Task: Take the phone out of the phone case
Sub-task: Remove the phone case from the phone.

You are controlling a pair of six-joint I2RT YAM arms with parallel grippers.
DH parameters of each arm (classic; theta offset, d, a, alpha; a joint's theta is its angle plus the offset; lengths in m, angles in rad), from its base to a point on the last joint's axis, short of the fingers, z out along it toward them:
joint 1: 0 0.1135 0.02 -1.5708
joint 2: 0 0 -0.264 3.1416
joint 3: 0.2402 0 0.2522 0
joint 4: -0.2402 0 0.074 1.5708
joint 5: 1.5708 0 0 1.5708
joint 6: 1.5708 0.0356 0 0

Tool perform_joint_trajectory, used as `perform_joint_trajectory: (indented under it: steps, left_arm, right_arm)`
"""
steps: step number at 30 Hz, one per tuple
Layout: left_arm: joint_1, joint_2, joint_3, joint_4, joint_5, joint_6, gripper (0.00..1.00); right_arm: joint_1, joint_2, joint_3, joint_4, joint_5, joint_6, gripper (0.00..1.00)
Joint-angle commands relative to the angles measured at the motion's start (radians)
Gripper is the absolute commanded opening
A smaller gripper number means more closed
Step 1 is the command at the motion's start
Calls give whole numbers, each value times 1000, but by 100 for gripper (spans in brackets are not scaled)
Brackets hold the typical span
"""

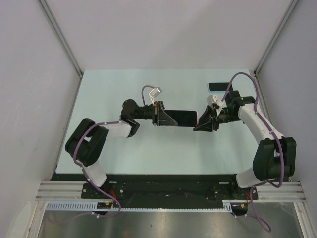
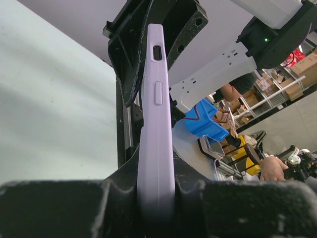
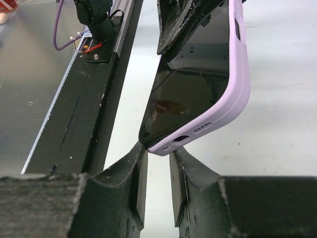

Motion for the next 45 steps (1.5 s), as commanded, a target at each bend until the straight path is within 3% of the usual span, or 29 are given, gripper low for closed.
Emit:
perform_joint_trajectory:
  steps: [1, 13, 17, 23, 45]
  left_arm:
    - [-102, -92, 57, 445, 145, -62, 0]
    - [-92, -91, 47, 447, 116, -36, 0]
    - [-74, -88, 41, 447, 92, -25, 0]
    - [-37, -83, 30, 447, 66, -18, 0]
    - [1, -88, 15, 447, 35, 8, 0]
  right_arm:
    - [-8, 29, 36, 150, 40, -22, 25]
    - [-17, 0, 38, 129, -5, -25, 32]
    - [-20, -8, 38, 123, -14, -27, 45]
    - [-29, -17, 38, 120, -31, -27, 56]
    - [-97, -49, 38, 100, -110, -17, 59]
